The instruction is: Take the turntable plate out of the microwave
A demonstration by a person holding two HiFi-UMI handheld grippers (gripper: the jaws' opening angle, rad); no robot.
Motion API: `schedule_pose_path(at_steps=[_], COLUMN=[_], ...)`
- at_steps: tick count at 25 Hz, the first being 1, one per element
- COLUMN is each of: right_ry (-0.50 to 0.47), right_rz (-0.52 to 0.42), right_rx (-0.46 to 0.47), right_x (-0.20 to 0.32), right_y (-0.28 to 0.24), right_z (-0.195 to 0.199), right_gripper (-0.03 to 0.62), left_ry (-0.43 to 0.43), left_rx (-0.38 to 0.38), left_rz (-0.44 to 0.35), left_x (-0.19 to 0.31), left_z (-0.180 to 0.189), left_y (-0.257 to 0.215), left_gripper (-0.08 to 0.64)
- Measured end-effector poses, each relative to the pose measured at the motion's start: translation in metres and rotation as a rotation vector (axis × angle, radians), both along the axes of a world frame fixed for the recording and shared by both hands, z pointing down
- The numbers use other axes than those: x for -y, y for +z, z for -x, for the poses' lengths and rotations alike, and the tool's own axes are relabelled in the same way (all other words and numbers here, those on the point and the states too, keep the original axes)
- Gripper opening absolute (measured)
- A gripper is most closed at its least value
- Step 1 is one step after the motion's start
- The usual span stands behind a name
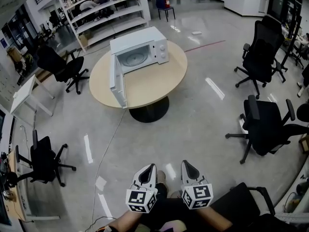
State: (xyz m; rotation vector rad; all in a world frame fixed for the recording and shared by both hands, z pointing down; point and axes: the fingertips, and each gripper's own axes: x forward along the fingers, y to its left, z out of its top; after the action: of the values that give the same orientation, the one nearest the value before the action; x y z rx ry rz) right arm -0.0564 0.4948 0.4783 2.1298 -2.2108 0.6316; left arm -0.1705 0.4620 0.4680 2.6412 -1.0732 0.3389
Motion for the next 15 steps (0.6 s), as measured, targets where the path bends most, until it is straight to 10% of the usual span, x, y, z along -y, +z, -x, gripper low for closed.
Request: schedule_pose_path(at_steps=[15], right_ry=[0.045], right_rz=[0.019], right_rx=[-0.069], right_x=[0.139], right_y=[-0.014], right_z=[-0.013], right_gripper=[0.015], left_ry=[0.074], left_rx=[-0.064], left_rz=[0.015], left_x=[0.141], left_z=[-0.022], left_y=[-0.005], left_gripper=[0.046])
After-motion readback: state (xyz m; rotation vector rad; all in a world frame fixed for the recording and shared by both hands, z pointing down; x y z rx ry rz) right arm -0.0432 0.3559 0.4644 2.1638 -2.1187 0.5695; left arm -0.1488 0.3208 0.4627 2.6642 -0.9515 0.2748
